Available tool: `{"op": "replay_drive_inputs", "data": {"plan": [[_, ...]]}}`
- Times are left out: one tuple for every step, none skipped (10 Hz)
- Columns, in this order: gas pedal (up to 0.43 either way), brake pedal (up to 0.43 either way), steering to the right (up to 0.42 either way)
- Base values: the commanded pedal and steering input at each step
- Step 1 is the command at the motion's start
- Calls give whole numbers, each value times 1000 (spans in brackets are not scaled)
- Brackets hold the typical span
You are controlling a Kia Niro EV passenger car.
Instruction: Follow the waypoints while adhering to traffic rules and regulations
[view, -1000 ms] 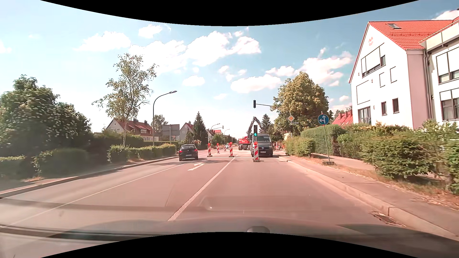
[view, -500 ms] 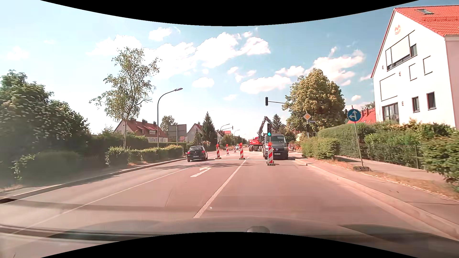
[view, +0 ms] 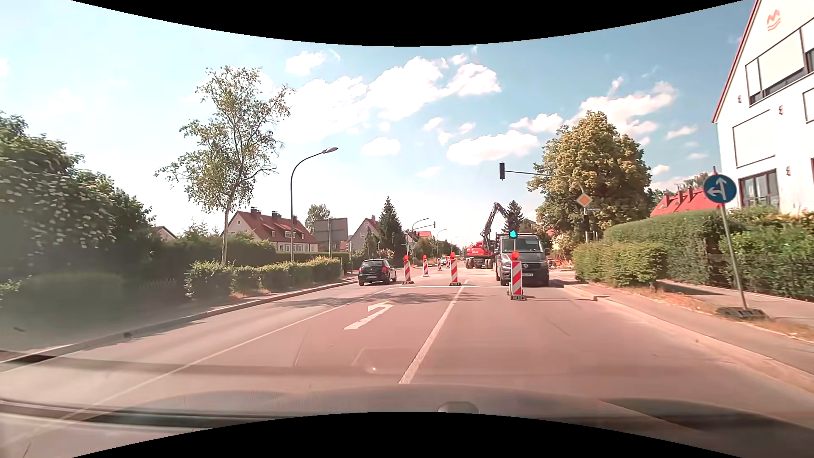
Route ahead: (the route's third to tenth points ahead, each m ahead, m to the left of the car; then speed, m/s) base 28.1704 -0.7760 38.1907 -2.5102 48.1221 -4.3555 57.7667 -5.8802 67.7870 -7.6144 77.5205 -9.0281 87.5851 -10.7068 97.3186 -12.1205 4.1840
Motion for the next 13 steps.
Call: {"op": "replay_drive_inputs", "data": {"plan": [[118,0,-129],[118,0,-129],[118,0,-129],[118,0,-129],[118,0,-129],[118,0,-129],[110,0,-129],[110,0,-129],[110,0,-127],[110,0,-125],[110,0,-120],[110,0,-116],[110,0,-110]]}}
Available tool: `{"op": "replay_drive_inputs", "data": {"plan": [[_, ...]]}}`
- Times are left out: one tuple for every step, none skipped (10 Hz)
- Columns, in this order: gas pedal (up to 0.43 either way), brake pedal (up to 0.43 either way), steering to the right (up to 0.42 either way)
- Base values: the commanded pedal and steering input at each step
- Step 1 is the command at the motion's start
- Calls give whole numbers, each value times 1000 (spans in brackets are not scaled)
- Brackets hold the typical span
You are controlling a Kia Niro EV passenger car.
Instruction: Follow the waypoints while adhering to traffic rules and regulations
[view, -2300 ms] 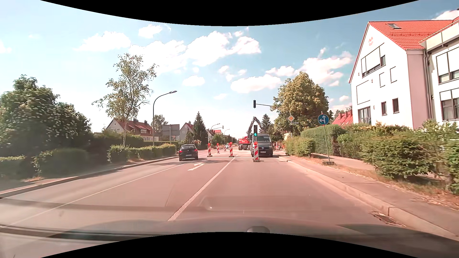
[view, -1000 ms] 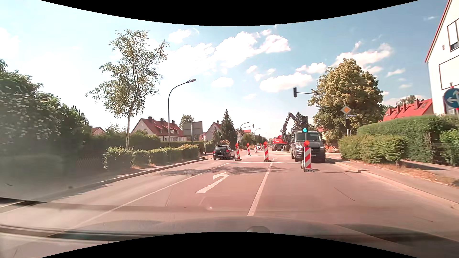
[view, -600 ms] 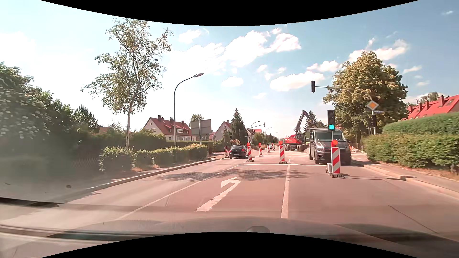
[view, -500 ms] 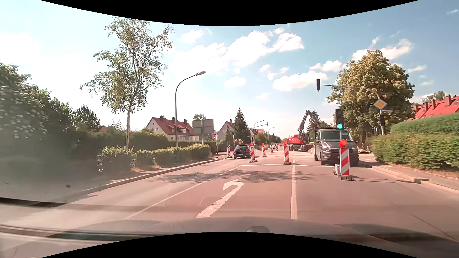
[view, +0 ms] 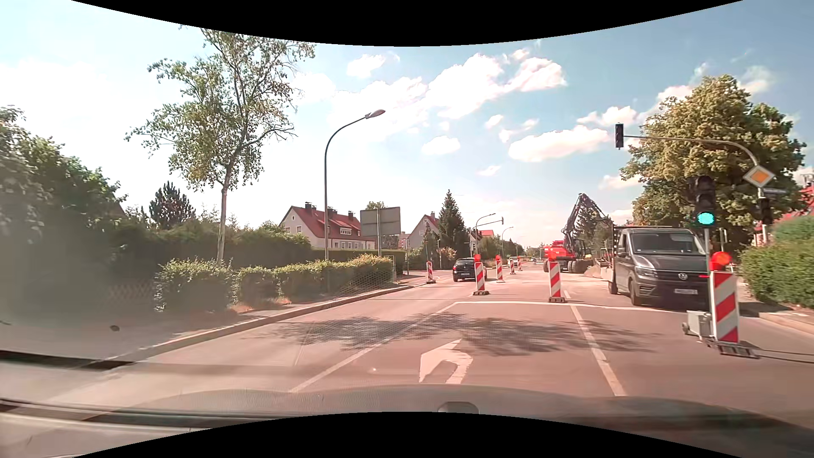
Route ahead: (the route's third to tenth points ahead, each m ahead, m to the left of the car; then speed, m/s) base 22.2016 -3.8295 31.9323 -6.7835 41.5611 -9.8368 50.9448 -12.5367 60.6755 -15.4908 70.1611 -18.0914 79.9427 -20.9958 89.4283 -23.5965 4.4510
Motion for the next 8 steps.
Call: {"op": "replay_drive_inputs", "data": {"plan": [[110,0,-100],[110,0,-88],[110,0,-80],[110,0,-68],[118,0,-55],[118,0,-46],[118,0,-34],[138,0,-22]]}}
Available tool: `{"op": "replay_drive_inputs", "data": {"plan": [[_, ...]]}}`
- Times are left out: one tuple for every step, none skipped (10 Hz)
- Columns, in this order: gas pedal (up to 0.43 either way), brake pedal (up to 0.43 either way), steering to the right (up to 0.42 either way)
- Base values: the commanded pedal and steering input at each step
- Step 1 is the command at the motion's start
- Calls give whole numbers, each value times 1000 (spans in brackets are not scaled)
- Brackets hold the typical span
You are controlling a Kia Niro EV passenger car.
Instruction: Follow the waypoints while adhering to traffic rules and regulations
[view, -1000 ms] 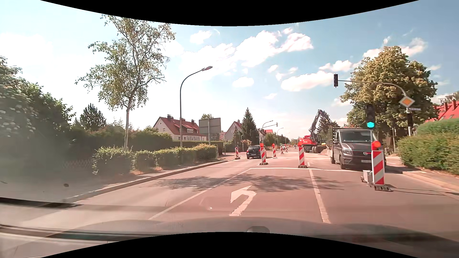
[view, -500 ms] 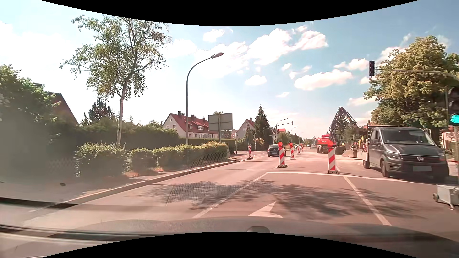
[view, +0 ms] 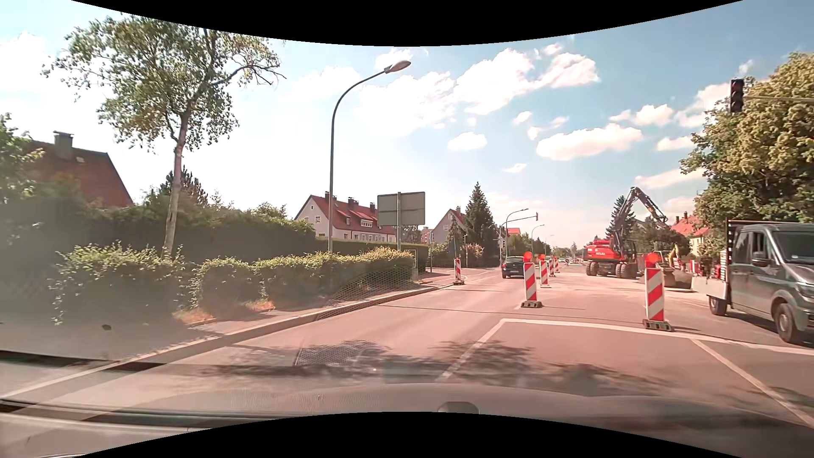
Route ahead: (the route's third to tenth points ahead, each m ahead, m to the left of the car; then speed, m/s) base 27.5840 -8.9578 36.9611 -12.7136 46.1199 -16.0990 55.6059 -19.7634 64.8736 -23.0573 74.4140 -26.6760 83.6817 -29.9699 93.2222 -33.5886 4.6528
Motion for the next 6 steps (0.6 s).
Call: {"op": "replay_drive_inputs", "data": {"plan": [[157,0,-15],[169,0,-9],[169,0,-3],[169,0,4],[150,0,12],[98,0,25]]}}
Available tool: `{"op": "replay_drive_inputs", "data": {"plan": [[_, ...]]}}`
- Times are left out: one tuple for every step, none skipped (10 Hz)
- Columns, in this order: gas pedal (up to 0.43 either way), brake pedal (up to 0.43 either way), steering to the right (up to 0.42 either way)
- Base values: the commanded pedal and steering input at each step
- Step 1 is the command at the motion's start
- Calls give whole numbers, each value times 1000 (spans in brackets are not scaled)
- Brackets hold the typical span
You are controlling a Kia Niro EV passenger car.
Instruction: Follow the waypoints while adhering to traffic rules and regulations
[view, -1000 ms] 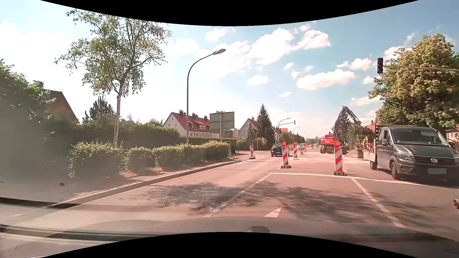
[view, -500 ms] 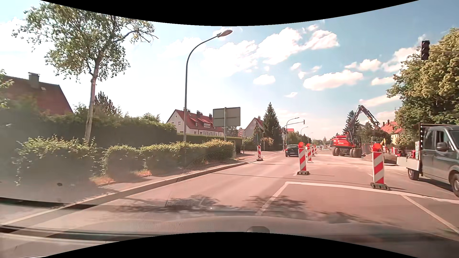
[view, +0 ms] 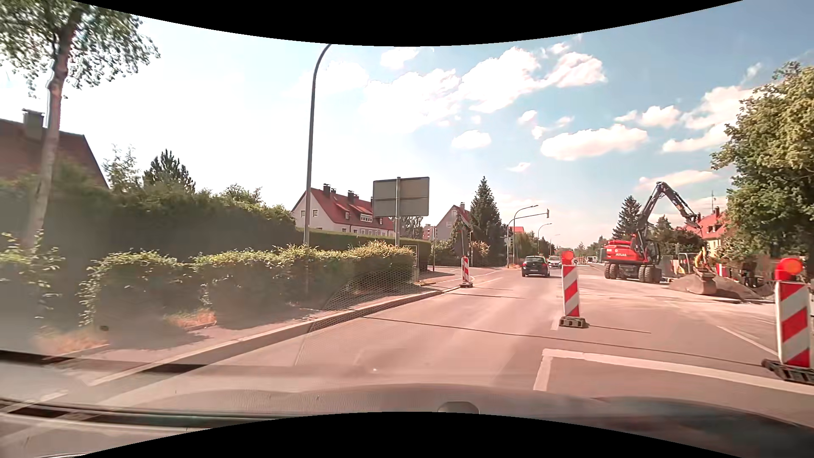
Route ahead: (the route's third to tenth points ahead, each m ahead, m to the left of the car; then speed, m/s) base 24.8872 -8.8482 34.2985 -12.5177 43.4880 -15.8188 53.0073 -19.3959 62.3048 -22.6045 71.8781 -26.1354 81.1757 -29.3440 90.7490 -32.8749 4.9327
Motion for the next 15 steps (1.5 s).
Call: {"op": "replay_drive_inputs", "data": {"plan": [[98,0,43],[98,0,57],[98,0,71],[98,0,82],[98,0,91],[98,0,102],[98,0,108],[110,0,110],[118,0,112],[118,0,114],[130,0,118],[130,0,121],[157,0,125],[169,0,125],[169,0,126]]}}
